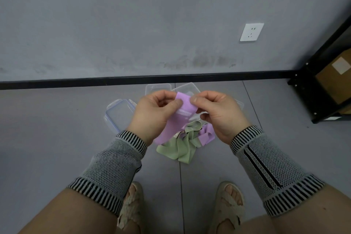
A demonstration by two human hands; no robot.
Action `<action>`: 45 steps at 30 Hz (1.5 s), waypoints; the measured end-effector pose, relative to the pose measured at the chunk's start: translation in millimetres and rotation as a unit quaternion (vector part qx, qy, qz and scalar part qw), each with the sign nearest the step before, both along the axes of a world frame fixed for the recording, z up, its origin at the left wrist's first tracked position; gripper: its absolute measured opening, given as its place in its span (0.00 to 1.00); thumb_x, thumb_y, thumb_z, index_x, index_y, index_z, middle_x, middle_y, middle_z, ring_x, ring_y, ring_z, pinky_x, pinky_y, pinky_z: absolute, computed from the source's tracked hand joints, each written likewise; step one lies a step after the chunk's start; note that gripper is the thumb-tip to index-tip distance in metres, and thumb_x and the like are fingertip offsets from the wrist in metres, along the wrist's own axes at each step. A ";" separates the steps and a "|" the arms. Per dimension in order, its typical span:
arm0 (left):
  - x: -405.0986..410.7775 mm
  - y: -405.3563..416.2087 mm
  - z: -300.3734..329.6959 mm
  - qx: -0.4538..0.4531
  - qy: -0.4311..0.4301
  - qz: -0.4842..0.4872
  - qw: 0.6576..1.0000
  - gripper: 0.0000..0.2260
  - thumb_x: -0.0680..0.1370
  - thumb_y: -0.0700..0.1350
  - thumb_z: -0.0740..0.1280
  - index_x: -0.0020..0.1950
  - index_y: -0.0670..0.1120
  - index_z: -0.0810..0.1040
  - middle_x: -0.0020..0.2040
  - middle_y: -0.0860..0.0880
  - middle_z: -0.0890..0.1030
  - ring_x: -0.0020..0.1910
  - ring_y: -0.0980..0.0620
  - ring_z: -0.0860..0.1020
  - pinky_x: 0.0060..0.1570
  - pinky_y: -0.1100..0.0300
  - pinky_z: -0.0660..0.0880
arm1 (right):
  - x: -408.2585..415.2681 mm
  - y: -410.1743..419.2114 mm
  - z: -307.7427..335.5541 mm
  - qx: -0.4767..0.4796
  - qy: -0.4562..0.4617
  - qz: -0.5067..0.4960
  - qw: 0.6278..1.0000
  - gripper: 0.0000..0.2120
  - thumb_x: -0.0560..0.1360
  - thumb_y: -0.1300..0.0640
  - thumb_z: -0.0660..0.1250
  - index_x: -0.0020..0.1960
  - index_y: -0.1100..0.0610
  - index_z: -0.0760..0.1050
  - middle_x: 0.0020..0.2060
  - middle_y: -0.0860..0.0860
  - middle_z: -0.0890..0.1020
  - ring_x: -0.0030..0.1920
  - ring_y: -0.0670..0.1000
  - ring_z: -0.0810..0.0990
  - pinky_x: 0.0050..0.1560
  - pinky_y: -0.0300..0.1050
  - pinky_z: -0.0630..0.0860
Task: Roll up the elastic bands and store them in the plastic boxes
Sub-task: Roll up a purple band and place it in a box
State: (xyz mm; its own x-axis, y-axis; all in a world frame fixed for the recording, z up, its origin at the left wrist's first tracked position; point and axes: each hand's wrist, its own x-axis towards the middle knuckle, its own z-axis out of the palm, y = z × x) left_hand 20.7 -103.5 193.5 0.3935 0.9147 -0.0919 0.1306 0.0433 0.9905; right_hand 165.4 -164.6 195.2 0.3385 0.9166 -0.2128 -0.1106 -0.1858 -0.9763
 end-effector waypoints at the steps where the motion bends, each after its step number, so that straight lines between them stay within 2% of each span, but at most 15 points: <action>1: 0.2 1.5 -1.8 0.027 0.023 0.032 0.999 0.07 0.74 0.39 0.70 0.49 0.50 0.80 0.46 0.52 0.82 0.45 0.57 0.80 0.49 0.65 0.75 | -1.2 0.4 -0.1 0.005 0.005 -0.016 1.000 0.08 0.72 0.62 0.70 0.35 0.55 0.79 0.30 0.49 0.78 0.31 0.45 0.74 0.36 0.40 0.69; 4: 1.4 0.6 -1.5 0.129 0.120 0.100 0.979 0.10 0.73 0.45 0.71 0.54 0.53 0.79 0.48 0.61 0.79 0.48 0.62 0.77 0.51 0.67 0.72 | -2.4 1.9 0.2 0.012 0.019 -0.056 0.998 0.05 0.72 0.62 0.70 0.37 0.58 0.80 0.29 0.51 0.78 0.30 0.45 0.75 0.34 0.40 0.70; 9: 6.4 -11.5 -3.8 0.212 0.181 -0.023 0.960 0.14 0.71 0.54 0.71 0.57 0.56 0.81 0.53 0.61 0.81 0.55 0.64 0.75 0.54 0.70 0.68 | -9.4 1.7 2.2 0.018 0.019 -0.052 0.998 0.05 0.73 0.62 0.69 0.38 0.58 0.80 0.31 0.51 0.81 0.31 0.44 0.77 0.34 0.38 0.72; 12: 8.3 -11.1 -3.6 0.184 0.136 -0.029 0.973 0.10 0.72 0.47 0.72 0.53 0.54 0.82 0.48 0.61 0.83 0.50 0.67 0.77 0.48 0.77 0.68 | -11.1 0.8 5.2 0.027 0.049 -0.038 0.998 0.07 0.74 0.61 0.67 0.39 0.57 0.81 0.36 0.54 0.84 0.34 0.46 0.78 0.33 0.35 0.72; 16: 6.8 -8.2 -4.6 0.149 0.085 -0.018 0.985 0.06 0.75 0.46 0.68 0.47 0.57 0.82 0.42 0.54 0.84 0.45 0.57 0.81 0.48 0.60 0.78 | -8.6 -0.6 5.1 0.029 0.025 -0.019 0.999 0.07 0.74 0.63 0.67 0.41 0.57 0.82 0.33 0.52 0.81 0.32 0.46 0.73 0.32 0.36 0.71; 18: 5.8 -8.6 -3.7 0.121 0.067 -0.011 0.990 0.08 0.77 0.44 0.66 0.44 0.56 0.81 0.41 0.50 0.84 0.41 0.53 0.81 0.45 0.56 0.77 | -7.6 -0.2 4.5 0.033 -0.011 -0.044 0.998 0.06 0.73 0.65 0.68 0.40 0.57 0.81 0.31 0.49 0.79 0.30 0.43 0.73 0.33 0.35 0.71; 21: 4.7 -7.9 -2.5 0.092 0.053 -0.009 0.994 0.10 0.78 0.39 0.64 0.43 0.52 0.80 0.39 0.50 0.83 0.38 0.58 0.78 0.42 0.60 0.76 | -5.6 1.6 2.9 0.034 -0.078 -0.080 0.993 0.07 0.71 0.62 0.71 0.45 0.52 0.78 0.41 0.46 0.80 0.36 0.41 0.76 0.39 0.34 0.75; 23: 3.9 -7.2 -0.9 0.068 0.037 -0.015 0.997 0.10 0.78 0.38 0.63 0.43 0.50 0.80 0.37 0.51 0.81 0.36 0.60 0.77 0.39 0.66 0.74 | -5.3 1.5 2.3 0.038 -0.076 -0.066 0.994 0.10 0.71 0.61 0.72 0.50 0.51 0.77 0.48 0.47 0.80 0.42 0.42 0.78 0.45 0.33 0.77; 26: 2.2 -5.2 -0.5 0.031 0.011 -0.013 0.999 0.09 0.79 0.38 0.62 0.46 0.47 0.80 0.40 0.48 0.82 0.36 0.59 0.77 0.37 0.67 0.74 | -7.0 0.6 4.8 0.048 -0.053 -0.049 0.996 0.09 0.72 0.64 0.70 0.49 0.54 0.78 0.42 0.49 0.81 0.39 0.39 0.79 0.41 0.30 0.74; 29: 1.4 -4.1 -1.6 0.011 0.009 -0.015 1.000 0.09 0.80 0.40 0.61 0.47 0.46 0.81 0.43 0.46 0.82 0.40 0.54 0.78 0.41 0.58 0.75 | -7.9 0.7 5.8 0.046 -0.067 -0.051 0.995 0.06 0.72 0.65 0.70 0.44 0.56 0.79 0.35 0.49 0.80 0.34 0.38 0.76 0.37 0.29 0.72; 32: 1.1 -4.7 -1.8 -0.007 0.004 -0.027 1.000 0.09 0.80 0.40 0.60 0.47 0.46 0.80 0.44 0.45 0.82 0.42 0.51 0.78 0.47 0.50 0.76 | -8.4 0.7 6.6 0.044 -0.071 -0.053 0.995 0.06 0.72 0.66 0.70 0.41 0.56 0.79 0.34 0.48 0.80 0.33 0.40 0.77 0.36 0.30 0.73; 36: 3.4 -5.5 -1.7 -0.016 -0.002 -0.024 1.000 0.08 0.80 0.40 0.60 0.46 0.46 0.78 0.44 0.44 0.81 0.43 0.50 0.78 0.52 0.45 0.76 | -9.0 -0.3 7.6 0.042 -0.050 -0.039 0.997 0.06 0.71 0.65 0.71 0.45 0.56 0.79 0.35 0.49 0.80 0.33 0.39 0.78 0.36 0.31 0.74; 39: 4.9 -5.5 -0.7 -0.019 -0.011 -0.006 1.000 0.06 0.80 0.39 0.60 0.47 0.45 0.76 0.42 0.45 0.81 0.42 0.50 0.77 0.50 0.47 0.76 | -11.1 -0.8 6.9 0.047 -0.084 -0.033 0.995 0.07 0.71 0.66 0.71 0.42 0.55 0.79 0.35 0.51 0.82 0.34 0.42 0.79 0.38 0.34 0.77; 43: 6.2 -7.9 -0.5 0.011 0.018 -0.005 1.000 0.06 0.80 0.39 0.59 0.48 0.47 0.74 0.40 0.49 0.78 0.39 0.53 0.74 0.42 0.56 0.72 | -15.8 -0.7 6.9 0.062 -0.112 -0.025 0.991 0.07 0.71 0.66 0.71 0.38 0.55 0.79 0.34 0.52 0.81 0.35 0.44 0.79 0.41 0.37 0.78; 45: 6.7 -7.7 -1.2 0.008 0.020 0.000 1.000 0.04 0.80 0.42 0.60 0.48 0.47 0.74 0.40 0.49 0.78 0.39 0.53 0.73 0.43 0.55 0.71 | -16.2 -0.3 6.8 0.065 -0.112 -0.024 0.991 0.08 0.71 0.66 0.71 0.38 0.54 0.79 0.34 0.52 0.82 0.35 0.45 0.79 0.40 0.37 0.78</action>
